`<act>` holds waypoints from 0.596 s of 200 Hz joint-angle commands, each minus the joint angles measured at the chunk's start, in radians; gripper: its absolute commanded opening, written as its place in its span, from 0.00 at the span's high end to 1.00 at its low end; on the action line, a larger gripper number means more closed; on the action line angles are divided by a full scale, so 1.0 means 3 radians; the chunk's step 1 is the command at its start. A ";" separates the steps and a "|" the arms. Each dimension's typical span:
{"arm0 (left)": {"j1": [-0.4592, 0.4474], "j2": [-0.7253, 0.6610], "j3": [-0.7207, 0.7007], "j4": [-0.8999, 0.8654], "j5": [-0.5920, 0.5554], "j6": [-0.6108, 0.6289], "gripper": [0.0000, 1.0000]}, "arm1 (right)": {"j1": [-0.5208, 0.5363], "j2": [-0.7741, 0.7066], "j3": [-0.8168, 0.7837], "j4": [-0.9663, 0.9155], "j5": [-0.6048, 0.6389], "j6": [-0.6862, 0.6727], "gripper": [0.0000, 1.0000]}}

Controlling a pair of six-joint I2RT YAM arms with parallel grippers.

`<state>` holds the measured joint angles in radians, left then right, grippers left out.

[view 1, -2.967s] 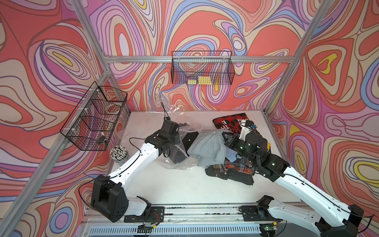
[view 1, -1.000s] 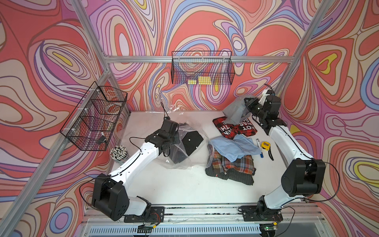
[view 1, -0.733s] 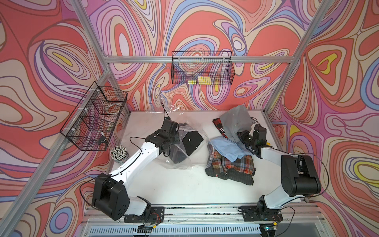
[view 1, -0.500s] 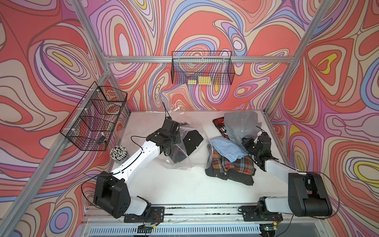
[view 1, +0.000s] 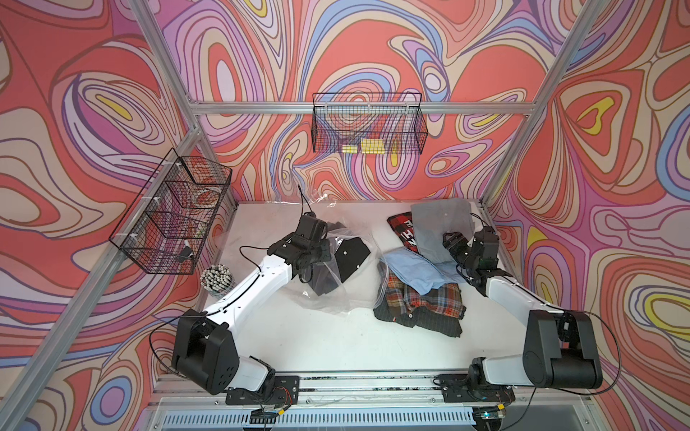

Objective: Take the shirt out of the vacuum bag
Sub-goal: Place the shirt at the center of the board.

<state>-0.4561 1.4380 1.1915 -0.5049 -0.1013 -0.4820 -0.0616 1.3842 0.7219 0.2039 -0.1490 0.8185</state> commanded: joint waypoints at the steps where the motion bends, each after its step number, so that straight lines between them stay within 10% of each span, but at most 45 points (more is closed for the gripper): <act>1: 0.0030 0.0002 0.0054 -0.0051 0.0014 0.0043 0.56 | -0.0024 -0.0207 0.0247 -0.0030 -0.0276 0.0102 0.27; 119: 0.0031 0.0025 0.0081 -0.0066 0.0072 0.0052 0.45 | -0.0015 -0.0871 0.0155 -0.0565 -0.0544 0.0193 0.26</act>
<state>-0.4561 1.4384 1.1915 -0.5049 -0.0853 -0.4751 -0.0643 1.1133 0.8238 0.0074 -0.2802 0.8566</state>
